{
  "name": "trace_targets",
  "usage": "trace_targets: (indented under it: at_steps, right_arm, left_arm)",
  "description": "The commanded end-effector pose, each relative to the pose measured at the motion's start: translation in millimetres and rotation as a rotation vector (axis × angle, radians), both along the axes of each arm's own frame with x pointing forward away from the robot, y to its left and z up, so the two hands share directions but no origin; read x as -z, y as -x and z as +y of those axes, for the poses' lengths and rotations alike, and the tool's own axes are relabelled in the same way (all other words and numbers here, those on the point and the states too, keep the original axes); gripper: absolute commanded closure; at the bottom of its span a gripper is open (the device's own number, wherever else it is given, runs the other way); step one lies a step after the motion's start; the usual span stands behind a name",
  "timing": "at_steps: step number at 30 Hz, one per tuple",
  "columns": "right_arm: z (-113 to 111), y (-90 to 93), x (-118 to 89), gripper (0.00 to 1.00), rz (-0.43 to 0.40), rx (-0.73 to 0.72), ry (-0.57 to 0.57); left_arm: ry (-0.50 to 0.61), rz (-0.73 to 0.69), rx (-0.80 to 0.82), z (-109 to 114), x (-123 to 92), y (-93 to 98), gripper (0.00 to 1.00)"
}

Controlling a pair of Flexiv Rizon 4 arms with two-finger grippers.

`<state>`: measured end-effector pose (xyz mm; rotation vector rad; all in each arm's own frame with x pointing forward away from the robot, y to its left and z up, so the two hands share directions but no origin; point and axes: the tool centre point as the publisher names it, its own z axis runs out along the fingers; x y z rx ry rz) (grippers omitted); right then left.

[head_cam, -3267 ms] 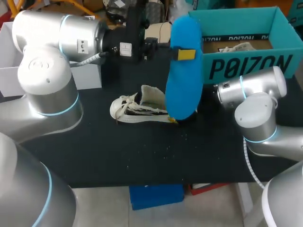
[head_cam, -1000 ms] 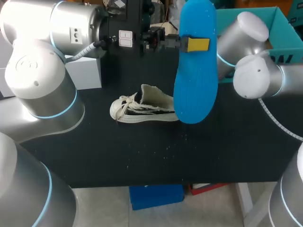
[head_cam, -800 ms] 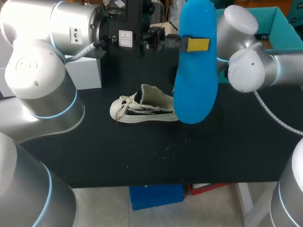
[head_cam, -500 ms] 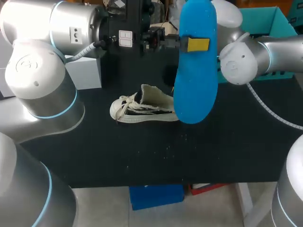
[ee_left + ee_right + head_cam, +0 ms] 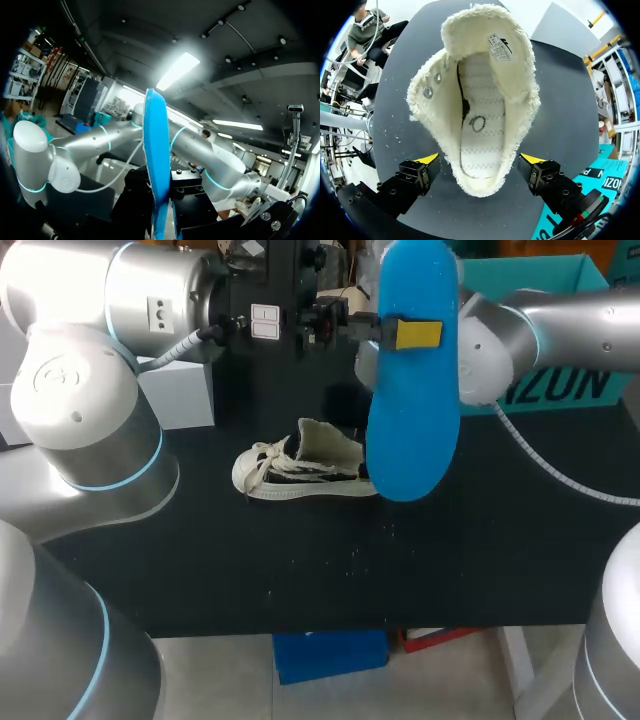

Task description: Take the shoe out of the shoebox, open the shoe tongue, remove and reinsert the insole, then place the shoe into the shoebox

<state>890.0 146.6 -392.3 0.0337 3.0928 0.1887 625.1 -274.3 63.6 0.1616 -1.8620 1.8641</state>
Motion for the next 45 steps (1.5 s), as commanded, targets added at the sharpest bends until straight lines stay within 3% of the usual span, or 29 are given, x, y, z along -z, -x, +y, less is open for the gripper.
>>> trace_targets:
  at_steps: [1, 14, 18, 26, 29, 33, 40, 45]
  right_arm:
    - [8, -3.4, 1, 0.00, 0.010, -0.012, 0.132]
    - [8, -2.7, 1, 0.00, 0.010, -0.013, 0.143]
    - [5, -1.2, 1, 0.00, 0.006, -0.010, 0.085]
    - [-4, 3.2, 4, 0.00, 0.020, -0.014, -0.231]
    - [-4, 4.4, 4, 0.00, 0.004, -0.016, -0.500]
    - [-2, 4.2, 3, 0.00, -0.017, -0.043, -0.714]
    - [4, 3.3, 2, 0.00, -0.021, -0.099, -0.952]
    - [5, 3.3, 4, 0.00, -0.016, -0.103, -1.024]
  left_arm:
    - [-0.001, 0.000, -0.003, -1, 0, 0.4, 1.00]
    - [-0.001, 0.000, -0.003, -1, 0, 0.4, 1.00]
    - [-0.001, 0.000, -0.003, -1, 0, 0.4, 1.00]
    - [-0.001, 0.000, -0.003, -1, 0, 0.4, 1.00]
    - [-0.001, 0.000, -0.003, -1, 0, 0.4, 1.00]
    - [-0.001, 0.000, -0.003, -1, 0, 0.4, 1.00]
    - [-0.001, 0.000, -0.003, -1, 0, 0.4, 1.00]
    - [-0.001, 0.000, -0.003, -1, 0, 0.4, 1.00]
